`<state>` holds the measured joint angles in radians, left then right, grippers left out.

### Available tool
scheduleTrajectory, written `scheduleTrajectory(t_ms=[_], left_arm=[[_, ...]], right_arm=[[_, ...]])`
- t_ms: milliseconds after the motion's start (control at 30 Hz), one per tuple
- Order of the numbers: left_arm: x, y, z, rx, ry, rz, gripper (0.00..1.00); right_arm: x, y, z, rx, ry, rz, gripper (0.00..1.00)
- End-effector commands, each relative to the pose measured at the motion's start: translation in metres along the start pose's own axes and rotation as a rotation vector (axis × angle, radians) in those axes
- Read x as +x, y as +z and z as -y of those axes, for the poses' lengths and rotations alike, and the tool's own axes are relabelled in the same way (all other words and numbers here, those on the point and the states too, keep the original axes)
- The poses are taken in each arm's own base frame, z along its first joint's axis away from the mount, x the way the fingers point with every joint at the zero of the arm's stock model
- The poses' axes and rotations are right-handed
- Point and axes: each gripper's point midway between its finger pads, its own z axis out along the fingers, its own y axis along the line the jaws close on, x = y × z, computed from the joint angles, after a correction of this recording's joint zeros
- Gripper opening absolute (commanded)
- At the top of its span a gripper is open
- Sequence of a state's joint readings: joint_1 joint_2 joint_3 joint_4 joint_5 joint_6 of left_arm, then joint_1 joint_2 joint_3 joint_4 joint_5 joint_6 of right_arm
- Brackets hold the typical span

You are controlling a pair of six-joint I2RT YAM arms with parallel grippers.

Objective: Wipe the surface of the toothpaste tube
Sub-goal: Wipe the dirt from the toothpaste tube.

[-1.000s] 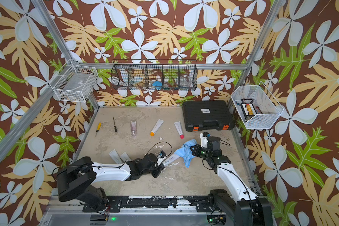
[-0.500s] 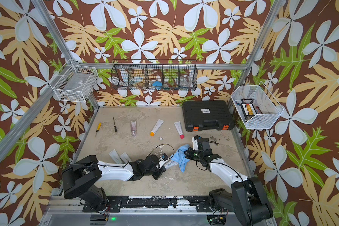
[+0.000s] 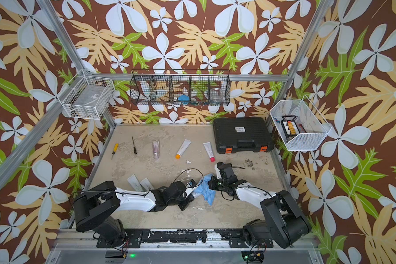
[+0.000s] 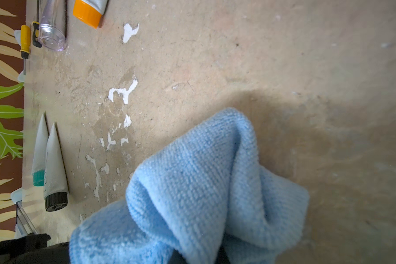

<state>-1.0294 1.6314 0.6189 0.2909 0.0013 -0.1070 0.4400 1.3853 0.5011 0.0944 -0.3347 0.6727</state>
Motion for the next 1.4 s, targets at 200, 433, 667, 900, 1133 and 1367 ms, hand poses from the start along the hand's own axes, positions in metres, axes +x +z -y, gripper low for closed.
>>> scheduleTrajectory(t_ms=[200, 433, 667, 900, 1133, 1367], left_arm=[[-0.008, 0.003, 0.001, 0.000, 0.006, 0.034, 0.15], [-0.008, 0.005, 0.000, -0.006, 0.005, 0.033, 0.15], [-0.007, 0.006, -0.001, -0.012, 0.007, 0.029, 0.15], [-0.007, 0.004, -0.003, -0.021, 0.008, 0.029, 0.15], [-0.007, 0.004, -0.004, -0.025, 0.010, 0.030, 0.15], [-0.007, 0.003, -0.004, -0.027, 0.011, 0.029, 0.15]], right_arm=[[0.024, 0.013, -0.033, -0.066, -0.013, -0.055, 0.00], [0.043, 0.018, -0.058, -0.132, -0.010, -0.103, 0.00], [0.051, 0.018, -0.066, -0.151, -0.022, -0.100, 0.00], [0.049, 0.018, -0.051, -0.084, -0.049, -0.073, 0.00], [0.041, 0.013, -0.030, 0.031, -0.096, -0.029, 0.00], [0.029, 0.008, 0.005, 0.114, -0.076, 0.009, 0.00]])
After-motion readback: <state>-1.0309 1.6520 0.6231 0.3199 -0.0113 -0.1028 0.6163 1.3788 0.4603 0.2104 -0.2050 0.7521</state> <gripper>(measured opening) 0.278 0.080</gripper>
